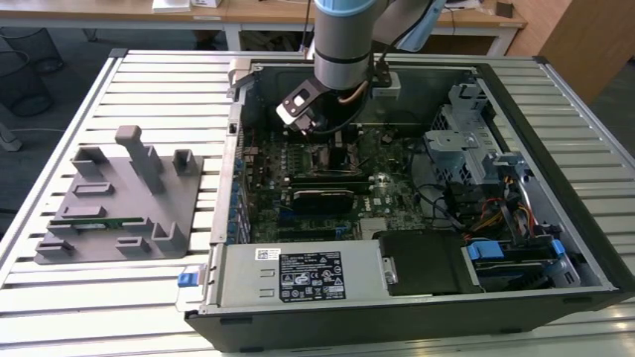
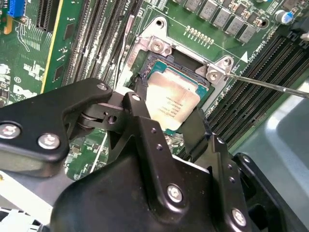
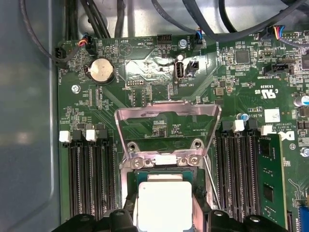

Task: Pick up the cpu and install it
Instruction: 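Place the cpu into insertion slot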

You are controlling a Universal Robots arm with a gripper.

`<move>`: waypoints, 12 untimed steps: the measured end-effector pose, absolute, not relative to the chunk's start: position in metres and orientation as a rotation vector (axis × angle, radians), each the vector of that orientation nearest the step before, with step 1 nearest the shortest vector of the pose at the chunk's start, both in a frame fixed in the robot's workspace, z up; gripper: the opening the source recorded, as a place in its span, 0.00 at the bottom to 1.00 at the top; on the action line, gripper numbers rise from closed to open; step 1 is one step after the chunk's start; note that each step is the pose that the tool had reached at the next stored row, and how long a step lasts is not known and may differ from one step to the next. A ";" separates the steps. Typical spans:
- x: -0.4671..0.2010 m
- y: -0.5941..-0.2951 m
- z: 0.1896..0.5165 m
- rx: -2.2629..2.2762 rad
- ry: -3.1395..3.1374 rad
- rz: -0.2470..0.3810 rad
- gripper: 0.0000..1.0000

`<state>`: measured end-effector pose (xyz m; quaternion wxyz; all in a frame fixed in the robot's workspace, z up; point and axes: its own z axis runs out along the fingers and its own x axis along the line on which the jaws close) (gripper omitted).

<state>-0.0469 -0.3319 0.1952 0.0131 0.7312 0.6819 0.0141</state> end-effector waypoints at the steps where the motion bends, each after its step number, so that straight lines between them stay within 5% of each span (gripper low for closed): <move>1: -0.047 -0.332 0.195 2.278 2.125 0.044 0.53; 12: -0.046 -0.332 0.195 2.258 2.132 0.030 0.53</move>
